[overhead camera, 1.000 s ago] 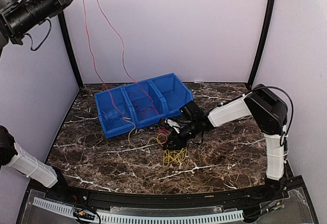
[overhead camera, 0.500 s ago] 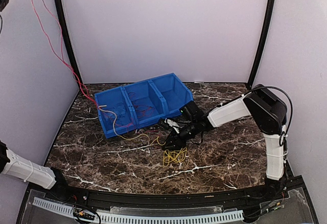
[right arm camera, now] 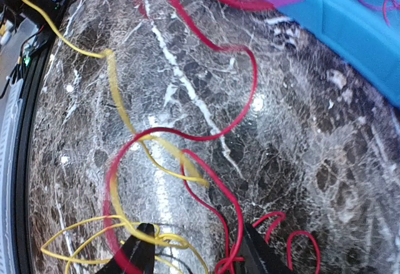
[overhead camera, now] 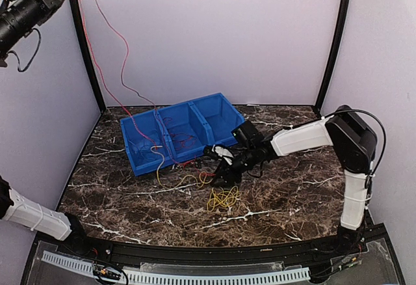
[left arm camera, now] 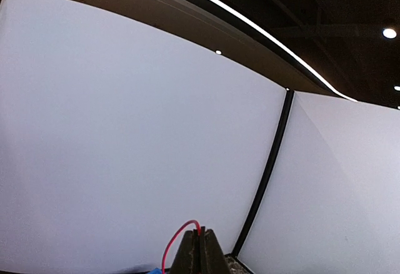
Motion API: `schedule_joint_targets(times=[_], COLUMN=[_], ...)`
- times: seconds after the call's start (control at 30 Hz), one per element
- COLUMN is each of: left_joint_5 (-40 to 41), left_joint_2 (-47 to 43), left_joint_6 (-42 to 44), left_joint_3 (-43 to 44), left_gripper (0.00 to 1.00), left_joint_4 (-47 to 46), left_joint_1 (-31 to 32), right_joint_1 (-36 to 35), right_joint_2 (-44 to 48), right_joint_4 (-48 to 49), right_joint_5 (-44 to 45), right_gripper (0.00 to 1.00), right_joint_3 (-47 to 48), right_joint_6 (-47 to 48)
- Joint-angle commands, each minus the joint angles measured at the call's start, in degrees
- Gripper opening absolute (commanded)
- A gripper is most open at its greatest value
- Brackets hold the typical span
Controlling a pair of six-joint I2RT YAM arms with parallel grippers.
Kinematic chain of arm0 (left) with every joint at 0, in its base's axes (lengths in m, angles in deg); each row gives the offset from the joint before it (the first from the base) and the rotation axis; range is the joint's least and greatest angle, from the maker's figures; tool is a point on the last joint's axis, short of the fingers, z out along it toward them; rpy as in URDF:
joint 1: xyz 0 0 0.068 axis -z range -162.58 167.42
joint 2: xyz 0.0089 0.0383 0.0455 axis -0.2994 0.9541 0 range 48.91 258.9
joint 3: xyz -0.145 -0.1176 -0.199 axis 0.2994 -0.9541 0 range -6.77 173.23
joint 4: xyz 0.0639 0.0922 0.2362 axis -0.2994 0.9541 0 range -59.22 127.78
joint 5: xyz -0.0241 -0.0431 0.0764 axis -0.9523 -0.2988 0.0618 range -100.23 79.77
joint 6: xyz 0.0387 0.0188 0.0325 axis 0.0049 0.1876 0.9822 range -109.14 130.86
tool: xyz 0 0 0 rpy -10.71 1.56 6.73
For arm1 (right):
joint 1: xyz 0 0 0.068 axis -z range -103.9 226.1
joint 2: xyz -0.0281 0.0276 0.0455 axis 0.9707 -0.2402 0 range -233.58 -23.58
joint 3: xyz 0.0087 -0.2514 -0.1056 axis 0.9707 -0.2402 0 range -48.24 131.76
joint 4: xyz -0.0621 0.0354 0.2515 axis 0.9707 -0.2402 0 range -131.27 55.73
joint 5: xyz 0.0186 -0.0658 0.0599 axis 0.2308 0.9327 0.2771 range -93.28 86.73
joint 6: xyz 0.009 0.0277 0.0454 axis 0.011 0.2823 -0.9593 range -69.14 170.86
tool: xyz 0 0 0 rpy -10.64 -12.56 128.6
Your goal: Untangle the cables
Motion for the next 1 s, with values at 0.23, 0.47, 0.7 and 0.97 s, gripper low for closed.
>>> schedule_joint_targets(times=[0.23, 0.47, 0.7, 0.97], left_joint_5=[-7.53, -6.12, -5.88, -4.19], left_joint_2=[-6.96, -13.37, -16.47, -17.47], left_joint_6=[-6.16, -9.53, -11.65, -10.39], left_joint_3=[-24.78, -38.23, -43.5, -42.37], left_gripper=[0.0, 0.0, 0.0, 0.0], left_joint_4=[-3.65, -5.29, -5.51, -3.8], left_joint_1=[0.24, 0.24, 0.24, 0.2], right_joint_1=[-2.71, -9.29, -11.0, -11.01], right_joint_2=[12.57, 10.35, -1.33, -7.35], right_joint_4=[-8.62, -7.93, -10.57, -12.45], right_joint_5=[10.48, 19.24, 22.3, 24.8], right_gripper=[0.58, 0.6, 0.81, 0.71], right_joint_3=[-0.61, 1.16, 12.13, 14.96], right_joint_6=[16.18, 20.97, 18.9, 18.6])
